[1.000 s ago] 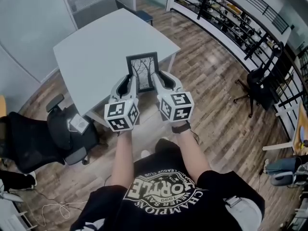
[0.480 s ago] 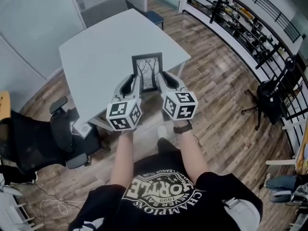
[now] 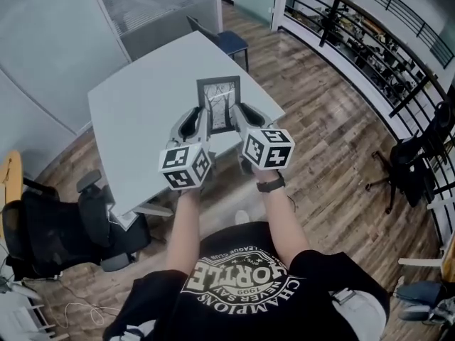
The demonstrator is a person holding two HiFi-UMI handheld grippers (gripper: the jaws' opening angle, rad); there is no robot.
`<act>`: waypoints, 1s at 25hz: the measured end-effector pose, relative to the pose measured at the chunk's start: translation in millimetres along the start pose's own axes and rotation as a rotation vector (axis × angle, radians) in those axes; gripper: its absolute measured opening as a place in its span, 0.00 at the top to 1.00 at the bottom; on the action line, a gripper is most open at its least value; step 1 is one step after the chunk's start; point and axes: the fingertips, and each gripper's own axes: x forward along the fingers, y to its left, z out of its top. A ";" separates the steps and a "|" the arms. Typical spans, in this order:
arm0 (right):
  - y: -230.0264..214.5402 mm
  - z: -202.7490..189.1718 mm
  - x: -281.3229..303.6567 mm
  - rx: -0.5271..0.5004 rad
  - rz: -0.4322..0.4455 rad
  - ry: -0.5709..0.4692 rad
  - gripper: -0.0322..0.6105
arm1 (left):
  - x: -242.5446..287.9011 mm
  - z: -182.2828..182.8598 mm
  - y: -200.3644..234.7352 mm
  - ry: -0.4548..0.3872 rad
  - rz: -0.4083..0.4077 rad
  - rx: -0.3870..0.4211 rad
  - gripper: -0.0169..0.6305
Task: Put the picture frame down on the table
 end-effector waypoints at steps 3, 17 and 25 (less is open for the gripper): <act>-28.8 1.7 27.7 0.021 0.007 0.027 0.85 | 41.1 -7.7 7.9 0.031 0.022 -0.005 0.86; -80.1 -2.2 76.5 0.014 -0.004 0.066 0.84 | 113.6 -34.7 28.4 0.069 0.036 -0.058 0.86; -106.9 12.2 135.9 0.011 -0.024 0.073 0.84 | 176.7 -31.6 60.2 0.092 0.019 -0.069 0.86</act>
